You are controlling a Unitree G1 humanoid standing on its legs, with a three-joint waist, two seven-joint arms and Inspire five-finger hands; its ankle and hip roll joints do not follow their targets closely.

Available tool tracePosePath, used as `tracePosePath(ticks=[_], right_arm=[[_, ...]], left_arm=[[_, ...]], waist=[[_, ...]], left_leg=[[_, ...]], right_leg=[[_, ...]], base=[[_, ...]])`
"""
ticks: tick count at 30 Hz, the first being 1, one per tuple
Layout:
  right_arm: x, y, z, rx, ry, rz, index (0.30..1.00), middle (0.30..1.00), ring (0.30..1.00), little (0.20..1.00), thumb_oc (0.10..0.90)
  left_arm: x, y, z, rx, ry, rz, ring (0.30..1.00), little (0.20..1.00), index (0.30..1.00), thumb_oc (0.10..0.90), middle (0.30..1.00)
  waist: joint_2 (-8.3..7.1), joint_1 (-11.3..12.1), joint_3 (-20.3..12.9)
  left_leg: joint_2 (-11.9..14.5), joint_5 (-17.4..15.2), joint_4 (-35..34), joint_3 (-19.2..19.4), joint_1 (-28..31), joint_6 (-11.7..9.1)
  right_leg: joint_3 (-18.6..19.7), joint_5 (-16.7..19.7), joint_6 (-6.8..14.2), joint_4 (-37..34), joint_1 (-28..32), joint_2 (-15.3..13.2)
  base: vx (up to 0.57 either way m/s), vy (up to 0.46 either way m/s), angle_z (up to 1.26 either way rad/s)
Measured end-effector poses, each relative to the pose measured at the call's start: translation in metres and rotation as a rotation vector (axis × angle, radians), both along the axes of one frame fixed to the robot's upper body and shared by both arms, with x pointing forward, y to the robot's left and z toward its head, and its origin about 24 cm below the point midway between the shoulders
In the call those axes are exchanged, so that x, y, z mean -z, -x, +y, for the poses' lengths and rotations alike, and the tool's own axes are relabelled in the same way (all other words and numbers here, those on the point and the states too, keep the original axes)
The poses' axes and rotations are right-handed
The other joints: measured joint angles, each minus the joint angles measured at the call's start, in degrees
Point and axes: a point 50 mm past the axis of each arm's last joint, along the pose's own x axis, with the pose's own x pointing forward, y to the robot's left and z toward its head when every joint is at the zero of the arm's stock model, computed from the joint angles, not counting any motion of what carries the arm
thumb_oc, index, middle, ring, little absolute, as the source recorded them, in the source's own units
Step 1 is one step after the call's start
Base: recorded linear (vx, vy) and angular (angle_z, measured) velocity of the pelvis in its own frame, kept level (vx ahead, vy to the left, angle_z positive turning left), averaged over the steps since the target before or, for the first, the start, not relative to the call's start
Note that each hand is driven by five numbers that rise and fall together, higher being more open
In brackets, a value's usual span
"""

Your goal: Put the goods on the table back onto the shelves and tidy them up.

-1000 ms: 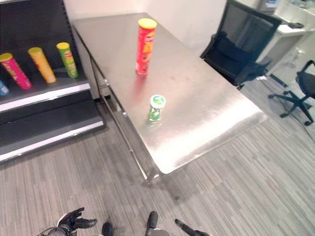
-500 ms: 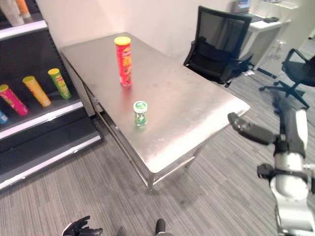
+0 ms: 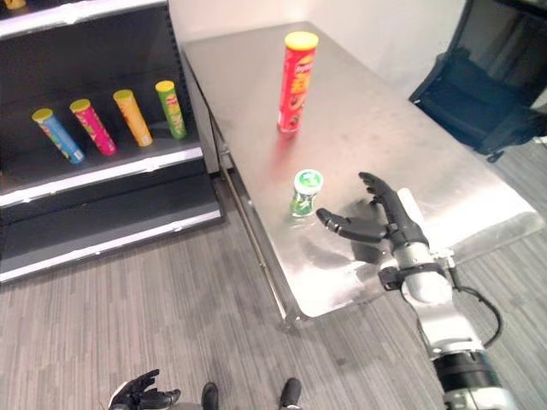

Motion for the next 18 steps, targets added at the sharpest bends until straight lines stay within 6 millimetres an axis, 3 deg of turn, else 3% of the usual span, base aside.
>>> tracePosePath(ticks=[3,7,11,18], right_arm=[[-0.006,-0.002,-0.002,0.006,0.063,-0.009,0.900,0.900,0.900,0.900,0.800],[-0.012,-0.020,0.015,-0.045,0.133,-0.012,0.900,0.900,0.900,0.900,0.800],[-0.017,-0.030,0.030,-0.118,0.227,0.002,0.900,0.900,0.900,0.900,0.800],[-0.015,-0.030,0.033,-0.127,0.233,0.012,0.900,0.900,0.900,0.900,0.800]], left_arm=[[0.000,-0.002,0.000,0.002,-0.002,-0.004,0.900,0.900,0.900,0.800,0.900],[-0.001,-0.008,-0.004,0.035,-0.002,-0.012,0.900,0.900,0.900,0.800,0.900],[-0.002,-0.011,-0.003,0.029,-0.015,-0.026,0.900,0.900,0.900,0.800,0.900],[-0.002,-0.012,-0.003,0.014,-0.016,-0.026,0.900,0.900,0.900,0.800,0.900]], waist=[[0.39,-0.32,0.72],[0.61,0.18,0.88],[-0.49,0.71,1.50],[-1.26,0.49,1.94]], left_leg=[[-0.03,0.03,0.02,-1.03,0.12,-0.05],[0.05,0.08,0.01,-1.96,0.01,-0.14],[-0.07,0.09,0.02,-2.73,0.13,-0.15],[-0.06,0.16,0.03,-3.01,0.24,-0.24]], right_leg=[[-1.33,-0.64,-0.16,0.00,0.81,-0.07],[-2.23,-0.89,-0.18,0.01,1.19,0.03],[-2.97,-0.92,-0.15,0.05,1.68,-0.11],[-3.36,-0.92,-0.15,0.39,1.85,-0.12]], base=[[0.02,-0.047,0.20],[0.01,-0.020,0.13],[-0.01,0.019,0.10],[-0.01,0.003,0.03]])
